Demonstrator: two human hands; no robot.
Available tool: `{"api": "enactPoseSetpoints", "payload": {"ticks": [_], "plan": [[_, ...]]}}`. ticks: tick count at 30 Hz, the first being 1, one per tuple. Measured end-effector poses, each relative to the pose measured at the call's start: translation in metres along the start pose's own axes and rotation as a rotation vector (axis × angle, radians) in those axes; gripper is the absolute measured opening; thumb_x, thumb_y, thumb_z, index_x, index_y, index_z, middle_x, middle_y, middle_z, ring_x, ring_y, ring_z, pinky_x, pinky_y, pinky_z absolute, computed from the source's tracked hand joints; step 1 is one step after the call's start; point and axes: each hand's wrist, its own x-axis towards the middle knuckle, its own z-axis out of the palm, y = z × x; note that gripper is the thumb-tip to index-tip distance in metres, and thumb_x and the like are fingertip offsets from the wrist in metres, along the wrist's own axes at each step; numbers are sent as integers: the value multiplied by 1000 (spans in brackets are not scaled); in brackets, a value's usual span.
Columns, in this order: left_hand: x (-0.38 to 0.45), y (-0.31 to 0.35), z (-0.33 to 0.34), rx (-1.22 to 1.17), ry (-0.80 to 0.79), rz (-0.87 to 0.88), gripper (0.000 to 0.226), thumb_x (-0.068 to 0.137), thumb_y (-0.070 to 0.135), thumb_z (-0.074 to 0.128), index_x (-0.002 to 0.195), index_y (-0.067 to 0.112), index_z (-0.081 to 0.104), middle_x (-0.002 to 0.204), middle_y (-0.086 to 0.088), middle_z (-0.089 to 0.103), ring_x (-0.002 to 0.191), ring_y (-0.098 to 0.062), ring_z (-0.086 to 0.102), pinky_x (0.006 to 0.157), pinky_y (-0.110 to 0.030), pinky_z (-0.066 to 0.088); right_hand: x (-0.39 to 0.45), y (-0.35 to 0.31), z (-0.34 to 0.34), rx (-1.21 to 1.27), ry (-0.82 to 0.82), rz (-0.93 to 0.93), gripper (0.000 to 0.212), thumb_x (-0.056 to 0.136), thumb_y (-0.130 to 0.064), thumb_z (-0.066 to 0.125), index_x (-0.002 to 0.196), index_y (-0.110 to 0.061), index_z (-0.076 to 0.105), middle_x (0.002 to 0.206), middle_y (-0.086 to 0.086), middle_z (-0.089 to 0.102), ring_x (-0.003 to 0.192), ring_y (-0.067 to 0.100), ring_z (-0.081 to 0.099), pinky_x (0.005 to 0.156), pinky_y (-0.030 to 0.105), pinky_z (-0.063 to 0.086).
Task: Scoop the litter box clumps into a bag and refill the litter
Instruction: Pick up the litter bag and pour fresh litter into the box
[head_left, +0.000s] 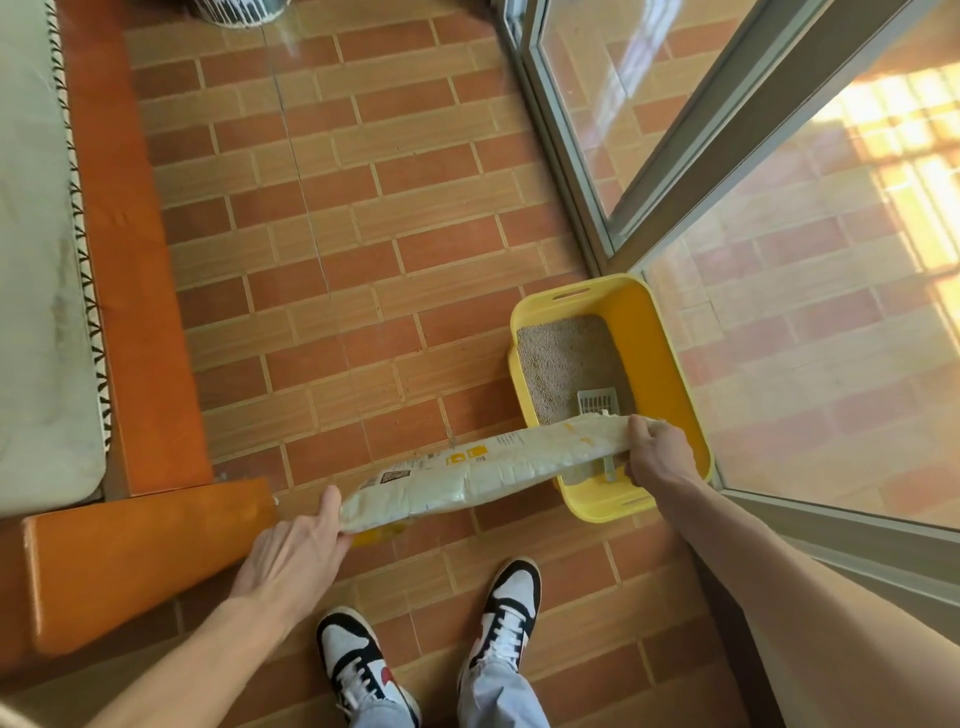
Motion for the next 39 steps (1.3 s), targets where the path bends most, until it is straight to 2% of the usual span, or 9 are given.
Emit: {"api": "enactPoseSetpoints", "payload": {"ticks": [4,7,10,14,18,21,27,32,39], "plan": [[0,3,-5,54,39,79,24,105,38,44,106,23,25,64,4,55,47,-15,44,49,-25,39,14,9,7,80,66,74,51,105,-33,34,95,5,66,83,22,65,75,32,62,66,39,47],[1,2,-11,52,70,123,28,104,39,48,102,24,25,58,6,48,44,-16,40,49,-29,45,18,17,9,136,94,155,47,103,-32,36,90,3,64,79,19,62,71,31,60,63,39,47],[6,2,-22,79,100,153,27,103,44,50,105,23,33,61,6,56,44,-16,42,49,-31,43,20,21,4,161,104,207,42,103,-32,40,79,-3,60,74,15,59,60,25,54,54,32,41],[14,2,-44,122,152,212,31,100,45,57,110,19,45,69,1,69,45,-19,44,47,-31,41,17,23,-4,168,72,239,37,103,-29,40,85,-2,59,70,11,54,56,22,48,51,29,38],[17,-2,-66,161,211,350,39,84,41,81,98,14,56,49,4,60,32,-11,27,36,-20,24,10,24,-10,144,63,258,35,101,-26,42,86,0,60,70,11,54,58,25,50,57,34,41],[17,-5,-80,206,257,413,52,66,38,93,90,13,53,37,5,50,29,-9,16,34,-14,17,5,24,-13,122,76,249,36,100,-25,42,93,3,63,77,15,59,62,28,54,57,33,43],[15,-12,-96,210,305,455,57,64,33,94,92,14,48,37,3,51,29,-8,14,35,-10,13,-10,26,-16,91,97,190,39,102,-26,41,91,4,63,72,12,57,61,27,53,54,31,40],[10,-15,-96,225,275,476,61,65,32,94,100,15,46,37,2,52,28,-8,16,28,-15,19,-21,41,-20,111,82,201,37,101,-26,42,85,1,61,71,13,56,60,26,50,56,34,40],[3,-8,-89,244,230,455,54,64,31,95,83,17,47,33,3,43,28,-9,15,34,-15,13,-31,50,-30,26,71,169,44,104,-29,40,91,5,65,84,19,65,69,29,58,57,33,41]]}}
